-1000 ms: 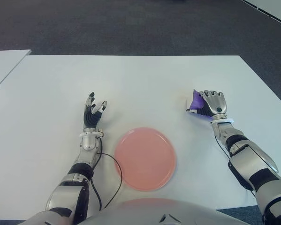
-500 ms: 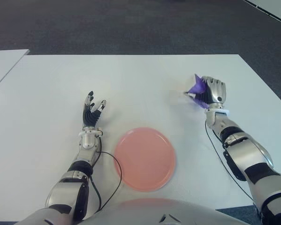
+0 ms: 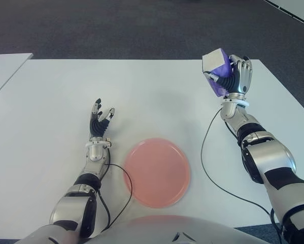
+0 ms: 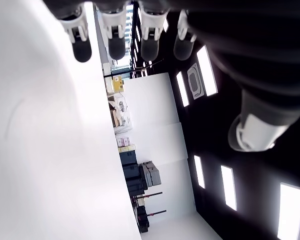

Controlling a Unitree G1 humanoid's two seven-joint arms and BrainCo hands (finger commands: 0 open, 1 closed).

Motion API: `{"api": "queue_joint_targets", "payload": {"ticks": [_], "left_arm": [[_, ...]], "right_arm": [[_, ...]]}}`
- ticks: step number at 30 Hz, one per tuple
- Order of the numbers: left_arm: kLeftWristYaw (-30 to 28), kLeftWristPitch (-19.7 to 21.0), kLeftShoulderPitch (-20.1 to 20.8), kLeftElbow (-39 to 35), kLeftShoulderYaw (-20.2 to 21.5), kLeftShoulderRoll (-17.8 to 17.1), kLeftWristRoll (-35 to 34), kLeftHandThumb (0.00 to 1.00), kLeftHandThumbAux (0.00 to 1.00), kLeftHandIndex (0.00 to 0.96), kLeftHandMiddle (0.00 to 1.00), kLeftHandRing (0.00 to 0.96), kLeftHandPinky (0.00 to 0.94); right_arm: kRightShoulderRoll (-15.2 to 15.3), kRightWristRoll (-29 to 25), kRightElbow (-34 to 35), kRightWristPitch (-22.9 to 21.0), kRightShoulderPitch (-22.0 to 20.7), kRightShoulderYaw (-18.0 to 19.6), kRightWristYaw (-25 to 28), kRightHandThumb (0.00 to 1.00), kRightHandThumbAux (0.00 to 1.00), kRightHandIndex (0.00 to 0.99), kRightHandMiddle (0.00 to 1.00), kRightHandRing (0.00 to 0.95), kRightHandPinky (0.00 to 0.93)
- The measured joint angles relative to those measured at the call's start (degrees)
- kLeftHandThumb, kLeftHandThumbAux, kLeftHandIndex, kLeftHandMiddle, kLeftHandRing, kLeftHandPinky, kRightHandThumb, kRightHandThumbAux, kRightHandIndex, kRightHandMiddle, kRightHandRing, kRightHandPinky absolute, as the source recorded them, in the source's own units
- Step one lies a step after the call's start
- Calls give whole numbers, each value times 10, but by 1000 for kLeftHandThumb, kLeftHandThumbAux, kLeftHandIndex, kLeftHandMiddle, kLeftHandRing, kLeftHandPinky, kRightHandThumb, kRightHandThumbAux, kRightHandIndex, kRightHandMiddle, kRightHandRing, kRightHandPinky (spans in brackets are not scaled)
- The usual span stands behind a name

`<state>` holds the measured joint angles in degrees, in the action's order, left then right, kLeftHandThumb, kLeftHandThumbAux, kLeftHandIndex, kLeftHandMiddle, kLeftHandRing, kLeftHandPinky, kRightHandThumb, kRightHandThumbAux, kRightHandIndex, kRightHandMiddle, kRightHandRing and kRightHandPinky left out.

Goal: Put the tissue paper into the plate.

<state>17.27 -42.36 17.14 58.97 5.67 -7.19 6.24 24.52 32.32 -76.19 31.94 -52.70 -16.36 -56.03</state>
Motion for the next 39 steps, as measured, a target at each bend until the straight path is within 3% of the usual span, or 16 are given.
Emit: {"api": "queue_joint_targets", "payload": {"ticks": [10, 17, 19, 23, 26, 32, 39], "left_arm": [[0, -1, 1, 1, 0, -1, 0, 8, 551, 1, 0, 0, 0], [0, -1, 0, 1, 0, -1, 0, 5, 536, 5, 0, 0, 0], [0, -1, 0, 1, 0, -1, 0, 8, 533, 5, 0, 0, 0], [0, -1, 0, 1, 0, -1, 0, 12, 531, 1, 0, 0, 0], [0, -1, 0, 1, 0, -1, 0, 13, 532, 0, 0, 0, 0], [0, -1, -1, 1, 0, -2, 0, 12, 526, 0, 0, 0, 0], [0, 0, 1, 0, 0, -1, 0, 11, 514, 8, 0, 0, 0]], "right_arm": [[-53, 21, 3, 28, 51, -27, -12, 856, 679, 394, 513, 762, 27], [-50, 44, 10, 52, 59, -46, -16, 855, 680, 393, 511, 761, 98], [-45, 46, 15, 57, 55, -47, -20, 855, 680, 393, 513, 767, 168], [-37, 46, 33, 69, 44, -46, -29, 854, 680, 392, 520, 808, 590], [-38, 46, 51, 83, 36, -47, -40, 852, 681, 391, 524, 831, 739], [-61, 61, 124, 95, 42, -54, -61, 851, 680, 393, 531, 858, 830], [-87, 89, 281, 100, 121, -70, -47, 852, 679, 395, 534, 863, 846]]}}
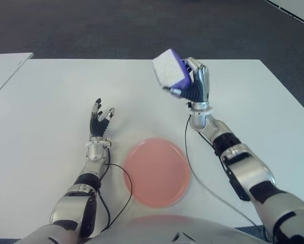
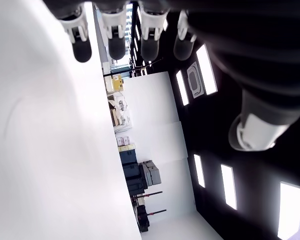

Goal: Put the tissue paper into the plate.

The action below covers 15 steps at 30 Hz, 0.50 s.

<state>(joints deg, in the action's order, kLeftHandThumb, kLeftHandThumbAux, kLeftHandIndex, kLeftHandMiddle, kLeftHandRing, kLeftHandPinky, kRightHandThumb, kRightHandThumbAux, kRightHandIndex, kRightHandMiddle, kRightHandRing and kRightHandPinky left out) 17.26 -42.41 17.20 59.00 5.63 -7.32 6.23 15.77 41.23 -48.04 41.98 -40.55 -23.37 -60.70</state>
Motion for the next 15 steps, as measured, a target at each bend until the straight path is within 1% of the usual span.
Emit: {"api": "queue_joint_targets", "payload": {"ticks": [3, 6, 11, 15], "left_arm": [[1, 0, 0, 0, 0, 2, 0, 11, 513, 12, 0, 0, 0], [2, 0, -1, 0, 0, 3, 0, 11, 520, 11, 0, 0, 0], [4, 0, -3, 0, 1, 1, 0, 10, 530, 6, 0, 0, 0], [5, 0, -3, 0, 1, 1, 0, 8, 531, 2, 0, 0, 0]], "right_arm": [[2, 18, 62, -1, 44, -4, 22, 852, 678, 399, 537, 874, 860], [16, 36, 114, 1, 73, -5, 42, 853, 677, 402, 539, 884, 869], [51, 40, 177, 16, 87, 4, 86, 854, 676, 404, 540, 889, 872], [69, 17, 228, 29, 91, 25, 134, 853, 677, 402, 540, 882, 869]]}}
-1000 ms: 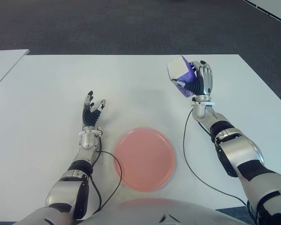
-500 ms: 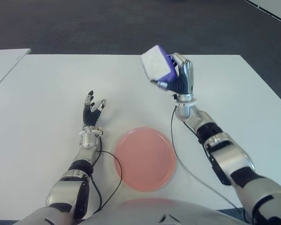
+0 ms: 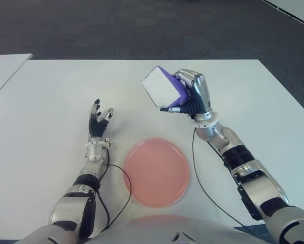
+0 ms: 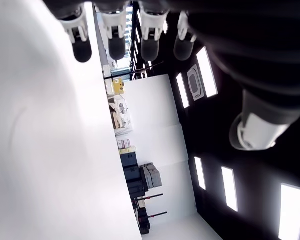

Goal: Put the tissue paper into the plate.

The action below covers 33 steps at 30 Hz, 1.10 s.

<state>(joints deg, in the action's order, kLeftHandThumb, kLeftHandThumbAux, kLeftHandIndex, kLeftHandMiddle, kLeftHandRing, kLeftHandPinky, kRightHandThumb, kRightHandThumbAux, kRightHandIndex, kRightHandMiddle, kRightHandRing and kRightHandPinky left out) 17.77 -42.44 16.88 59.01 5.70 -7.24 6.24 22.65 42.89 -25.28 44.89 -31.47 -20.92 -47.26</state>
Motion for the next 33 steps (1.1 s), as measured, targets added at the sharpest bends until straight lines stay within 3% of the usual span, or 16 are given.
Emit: {"api": "queue_joint_targets", "payload": {"ticks": [11, 21, 28, 33], "left_arm": [[7, 4, 2, 0, -2, 0, 2, 14, 545, 15, 0, 0, 0], [10, 6, 2, 2, -2, 0, 5, 9, 543, 16, 0, 0, 0], [10, 6, 2, 2, -2, 0, 6, 7, 549, 4, 0, 0, 0], [11, 3, 2, 1, -4, 0, 6, 3, 549, 0, 0, 0, 0]], "right_arm": [[-19, -122, 159, 9, 69, 17, 182, 852, 678, 401, 545, 876, 863], [-19, -269, 208, 35, 136, -6, 359, 851, 680, 395, 533, 842, 815], [-37, -258, 169, 106, 130, -3, 400, 852, 680, 395, 531, 837, 814], [-40, -235, 161, 111, 131, -1, 426, 853, 679, 397, 531, 839, 814]]}}
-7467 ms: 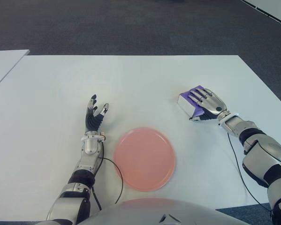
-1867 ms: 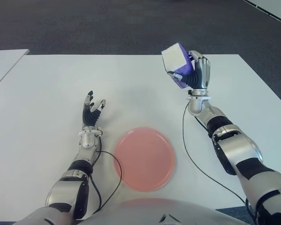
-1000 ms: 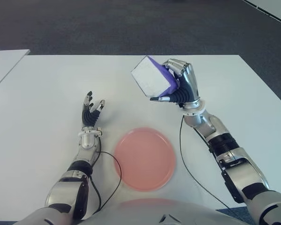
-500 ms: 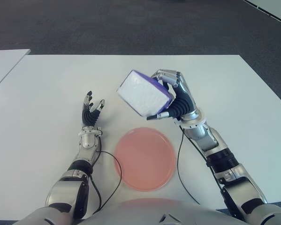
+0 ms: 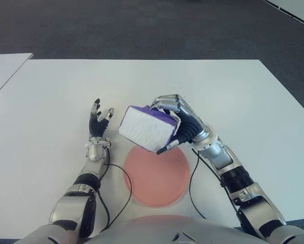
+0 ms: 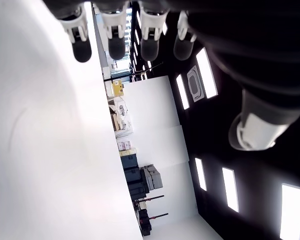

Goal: Put the tissue paper into the plate.

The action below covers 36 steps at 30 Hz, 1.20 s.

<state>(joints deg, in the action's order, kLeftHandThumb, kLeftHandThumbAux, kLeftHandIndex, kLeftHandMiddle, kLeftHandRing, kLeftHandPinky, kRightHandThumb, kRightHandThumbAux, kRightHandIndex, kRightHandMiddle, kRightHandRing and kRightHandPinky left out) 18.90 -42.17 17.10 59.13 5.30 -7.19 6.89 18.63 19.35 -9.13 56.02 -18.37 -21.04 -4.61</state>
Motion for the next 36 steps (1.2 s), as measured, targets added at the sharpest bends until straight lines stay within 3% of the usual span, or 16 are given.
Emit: {"api": "queue_joint_targets", "payload": {"ticks": [6, 12, 19, 26, 30, 36], "left_arm": [[4, 0, 0, 0, -2, 0, 3, 0, 548, 0, 0, 0, 0], [7, 0, 0, 0, -7, -1, 6, 0, 539, 0, 0, 0, 0], [7, 0, 0, 0, -11, -2, 7, 0, 525, 0, 0, 0, 0], [7, 0, 0, 0, -13, -2, 7, 0, 521, 0, 0, 0, 0], [9, 0, 0, 1, -14, -3, 7, 2, 519, 3, 0, 0, 0], [13, -1, 0, 1, -14, -3, 8, 7, 518, 11, 0, 0, 0]], "right_arm": [[-2, 4, 9, -1, 13, -3, 34, 854, 679, 397, 530, 830, 787], [11, -6, 30, -34, 34, -21, 106, 854, 678, 398, 528, 814, 753], [26, 34, 16, -50, 35, -30, 151, 857, 676, 401, 534, 818, 794], [22, 135, -21, -47, 32, -30, 123, 857, 674, 408, 542, 843, 828], [12, 207, -49, -50, 24, -31, 61, 857, 673, 412, 545, 858, 842], [5, 267, -88, -50, -6, -45, -4, 857, 672, 416, 545, 876, 858]]}}
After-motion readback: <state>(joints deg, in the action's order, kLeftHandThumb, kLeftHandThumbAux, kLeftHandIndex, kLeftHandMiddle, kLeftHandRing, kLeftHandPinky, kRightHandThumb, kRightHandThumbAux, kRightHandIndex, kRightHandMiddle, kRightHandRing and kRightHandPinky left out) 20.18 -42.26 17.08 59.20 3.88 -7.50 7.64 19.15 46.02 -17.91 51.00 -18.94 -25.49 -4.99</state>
